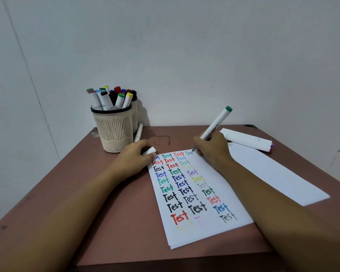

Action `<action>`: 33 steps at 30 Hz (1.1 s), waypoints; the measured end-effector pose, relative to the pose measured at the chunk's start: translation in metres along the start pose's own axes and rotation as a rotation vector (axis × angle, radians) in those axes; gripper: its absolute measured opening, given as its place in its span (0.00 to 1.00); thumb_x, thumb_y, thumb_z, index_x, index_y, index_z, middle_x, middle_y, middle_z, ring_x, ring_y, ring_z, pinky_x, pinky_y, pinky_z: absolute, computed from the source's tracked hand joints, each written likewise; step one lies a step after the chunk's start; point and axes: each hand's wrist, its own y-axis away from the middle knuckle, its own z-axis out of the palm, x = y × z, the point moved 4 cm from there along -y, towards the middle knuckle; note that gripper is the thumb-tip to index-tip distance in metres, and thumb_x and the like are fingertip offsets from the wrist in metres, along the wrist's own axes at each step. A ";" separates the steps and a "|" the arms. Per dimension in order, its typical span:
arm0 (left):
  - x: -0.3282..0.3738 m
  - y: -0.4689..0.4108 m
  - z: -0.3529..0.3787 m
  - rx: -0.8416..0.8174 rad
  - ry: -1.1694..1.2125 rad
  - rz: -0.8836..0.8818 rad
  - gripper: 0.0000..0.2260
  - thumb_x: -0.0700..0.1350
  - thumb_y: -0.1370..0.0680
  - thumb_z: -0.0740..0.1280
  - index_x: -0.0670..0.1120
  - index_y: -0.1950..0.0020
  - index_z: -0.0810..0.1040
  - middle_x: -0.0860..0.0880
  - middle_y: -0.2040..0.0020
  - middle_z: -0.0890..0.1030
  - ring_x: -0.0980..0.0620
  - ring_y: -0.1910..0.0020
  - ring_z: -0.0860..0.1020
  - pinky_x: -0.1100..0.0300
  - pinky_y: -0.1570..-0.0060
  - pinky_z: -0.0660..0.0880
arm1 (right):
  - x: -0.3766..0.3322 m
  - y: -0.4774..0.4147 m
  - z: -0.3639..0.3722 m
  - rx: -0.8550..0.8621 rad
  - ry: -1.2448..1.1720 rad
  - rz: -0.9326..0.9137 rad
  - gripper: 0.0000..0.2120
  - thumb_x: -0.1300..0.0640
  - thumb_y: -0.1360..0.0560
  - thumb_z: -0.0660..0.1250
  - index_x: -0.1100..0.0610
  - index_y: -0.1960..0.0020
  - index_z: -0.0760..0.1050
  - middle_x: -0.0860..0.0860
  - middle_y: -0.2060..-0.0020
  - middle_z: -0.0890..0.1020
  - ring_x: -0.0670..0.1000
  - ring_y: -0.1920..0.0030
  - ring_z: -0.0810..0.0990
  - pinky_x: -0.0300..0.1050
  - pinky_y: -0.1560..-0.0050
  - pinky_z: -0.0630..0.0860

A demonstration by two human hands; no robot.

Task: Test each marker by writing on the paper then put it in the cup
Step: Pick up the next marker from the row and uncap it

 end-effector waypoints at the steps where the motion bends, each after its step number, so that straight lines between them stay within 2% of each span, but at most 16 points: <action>1: 0.000 0.000 0.000 -0.001 -0.002 -0.002 0.09 0.45 0.23 0.66 0.47 0.43 0.77 0.51 0.47 0.78 0.56 0.49 0.73 0.64 0.52 0.65 | -0.001 0.000 0.000 -0.002 0.015 -0.003 0.07 0.61 0.29 0.66 0.59 0.62 0.69 0.53 0.70 0.75 0.50 0.71 0.73 0.44 0.65 0.72; 7: 0.001 0.001 0.000 -0.005 -0.002 0.006 0.09 0.45 0.23 0.65 0.47 0.43 0.77 0.51 0.45 0.78 0.56 0.48 0.73 0.64 0.52 0.65 | -0.003 0.002 -0.001 -0.017 0.050 -0.005 0.08 0.59 0.28 0.66 0.58 0.60 0.67 0.54 0.67 0.74 0.48 0.69 0.72 0.40 0.68 0.68; 11: 0.000 0.000 0.000 0.000 0.000 0.007 0.09 0.44 0.23 0.66 0.47 0.44 0.77 0.51 0.46 0.79 0.55 0.48 0.74 0.63 0.52 0.66 | 0.000 0.001 -0.002 0.001 -0.016 0.028 0.06 0.61 0.29 0.66 0.60 0.60 0.69 0.54 0.69 0.72 0.50 0.71 0.71 0.43 0.67 0.69; 15: -0.001 0.000 0.001 -0.006 0.002 0.007 0.10 0.45 0.23 0.66 0.47 0.42 0.77 0.50 0.44 0.79 0.53 0.45 0.75 0.63 0.50 0.67 | 0.000 0.001 0.000 -0.014 -0.001 0.025 0.05 0.61 0.30 0.66 0.61 0.61 0.70 0.55 0.70 0.75 0.52 0.71 0.73 0.46 0.64 0.72; 20: 0.001 0.000 0.001 0.018 -0.009 0.039 0.11 0.45 0.22 0.64 0.46 0.40 0.76 0.49 0.46 0.78 0.54 0.48 0.74 0.64 0.52 0.65 | -0.002 0.002 -0.001 0.002 0.013 0.023 0.07 0.61 0.29 0.67 0.62 0.55 0.71 0.56 0.65 0.76 0.51 0.68 0.74 0.43 0.66 0.71; 23: 0.004 0.002 0.000 0.069 -0.018 0.086 0.12 0.46 0.22 0.63 0.46 0.39 0.76 0.49 0.50 0.74 0.54 0.50 0.71 0.62 0.52 0.66 | 0.000 0.002 -0.003 0.000 -0.083 0.039 0.04 0.62 0.28 0.65 0.61 0.57 0.70 0.57 0.65 0.75 0.50 0.70 0.73 0.43 0.67 0.71; 25: 0.005 0.002 -0.001 0.108 0.007 0.130 0.13 0.46 0.22 0.63 0.48 0.38 0.76 0.53 0.53 0.72 0.55 0.51 0.71 0.62 0.50 0.67 | -0.003 0.002 -0.004 -0.010 -0.149 0.034 0.02 0.63 0.27 0.64 0.59 0.57 0.71 0.57 0.65 0.76 0.51 0.67 0.75 0.43 0.66 0.72; 27: 0.007 0.003 -0.002 0.128 0.037 0.178 0.12 0.47 0.21 0.63 0.51 0.38 0.76 0.54 0.55 0.72 0.57 0.54 0.72 0.66 0.53 0.68 | -0.009 0.003 -0.003 -0.035 -0.224 0.023 0.04 0.63 0.26 0.63 0.58 0.58 0.72 0.53 0.67 0.77 0.51 0.65 0.76 0.43 0.64 0.73; 29: 0.011 0.005 -0.002 0.119 0.030 0.234 0.13 0.47 0.21 0.63 0.53 0.37 0.76 0.52 0.53 0.75 0.59 0.56 0.73 0.71 0.56 0.68 | -0.017 0.008 0.000 -0.105 -0.338 0.006 0.07 0.66 0.25 0.62 0.57 0.60 0.72 0.52 0.69 0.77 0.49 0.66 0.76 0.41 0.63 0.74; 33: 0.017 0.008 -0.002 0.113 0.050 0.258 0.16 0.49 0.22 0.64 0.51 0.34 0.73 0.55 0.47 0.77 0.57 0.50 0.75 0.65 0.51 0.72 | -0.032 0.023 0.011 -0.300 -0.555 0.004 0.09 0.70 0.24 0.61 0.60 0.60 0.72 0.52 0.71 0.79 0.47 0.68 0.77 0.37 0.66 0.77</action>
